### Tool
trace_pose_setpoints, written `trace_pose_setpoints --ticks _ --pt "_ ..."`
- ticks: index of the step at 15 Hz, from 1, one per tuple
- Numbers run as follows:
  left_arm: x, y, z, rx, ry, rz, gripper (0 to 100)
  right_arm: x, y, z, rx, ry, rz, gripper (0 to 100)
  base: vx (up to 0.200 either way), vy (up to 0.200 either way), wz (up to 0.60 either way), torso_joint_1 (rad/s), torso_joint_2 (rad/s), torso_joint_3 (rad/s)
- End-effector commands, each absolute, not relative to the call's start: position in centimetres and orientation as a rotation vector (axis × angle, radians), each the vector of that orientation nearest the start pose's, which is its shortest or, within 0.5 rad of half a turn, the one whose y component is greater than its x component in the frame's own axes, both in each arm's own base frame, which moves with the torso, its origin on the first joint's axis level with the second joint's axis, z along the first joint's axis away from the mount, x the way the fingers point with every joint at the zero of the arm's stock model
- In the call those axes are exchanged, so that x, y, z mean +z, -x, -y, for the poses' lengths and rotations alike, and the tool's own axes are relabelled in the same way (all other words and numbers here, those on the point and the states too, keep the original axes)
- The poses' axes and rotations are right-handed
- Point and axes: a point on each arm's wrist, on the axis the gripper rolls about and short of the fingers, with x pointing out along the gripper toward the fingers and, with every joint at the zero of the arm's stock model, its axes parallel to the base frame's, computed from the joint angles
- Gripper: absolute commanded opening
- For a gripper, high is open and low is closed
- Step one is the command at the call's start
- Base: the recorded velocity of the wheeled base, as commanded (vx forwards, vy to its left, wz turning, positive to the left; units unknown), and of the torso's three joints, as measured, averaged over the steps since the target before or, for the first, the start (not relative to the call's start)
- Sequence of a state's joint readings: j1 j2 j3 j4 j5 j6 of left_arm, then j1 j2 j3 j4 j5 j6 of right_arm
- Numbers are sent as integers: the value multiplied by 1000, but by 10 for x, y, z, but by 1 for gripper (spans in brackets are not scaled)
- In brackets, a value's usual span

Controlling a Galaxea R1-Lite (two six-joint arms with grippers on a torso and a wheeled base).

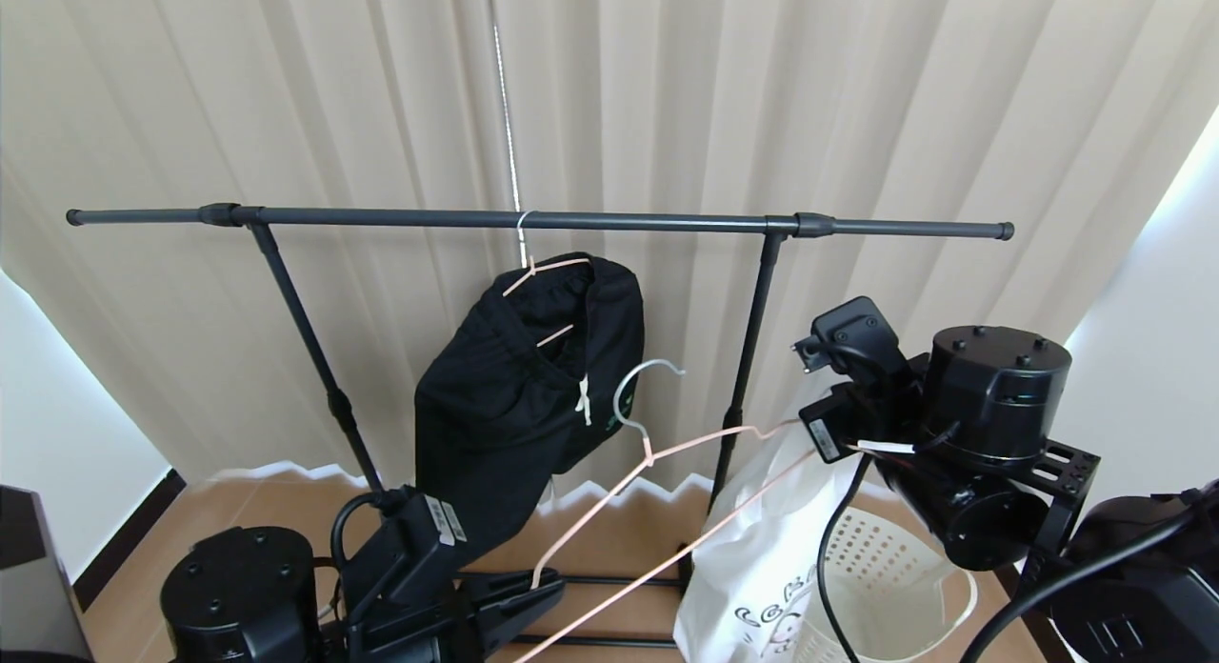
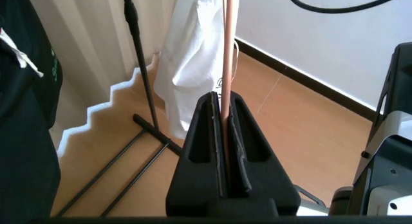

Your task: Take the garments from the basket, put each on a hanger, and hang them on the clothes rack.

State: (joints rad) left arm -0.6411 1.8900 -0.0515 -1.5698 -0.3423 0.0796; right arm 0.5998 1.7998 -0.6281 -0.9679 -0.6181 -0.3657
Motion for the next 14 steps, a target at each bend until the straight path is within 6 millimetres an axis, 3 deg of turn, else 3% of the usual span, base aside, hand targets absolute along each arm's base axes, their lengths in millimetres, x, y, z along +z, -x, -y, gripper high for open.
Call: trace_pose_setpoints --ticks 1,8,14 --pt "70 -171 137 -988 -114 -233 0 139 -254 -165 29 484 -169 0 0 0 0 0 0 0" --pt "77 -184 130 -925 -102 -187 0 141 -245 -181 55 450 -154 0 0 0 0 0 0 0" --pt "77 -187 130 -921 -100 -183 0 143 -233 -209 114 380 -130 0 0 0 0 0 0 0"
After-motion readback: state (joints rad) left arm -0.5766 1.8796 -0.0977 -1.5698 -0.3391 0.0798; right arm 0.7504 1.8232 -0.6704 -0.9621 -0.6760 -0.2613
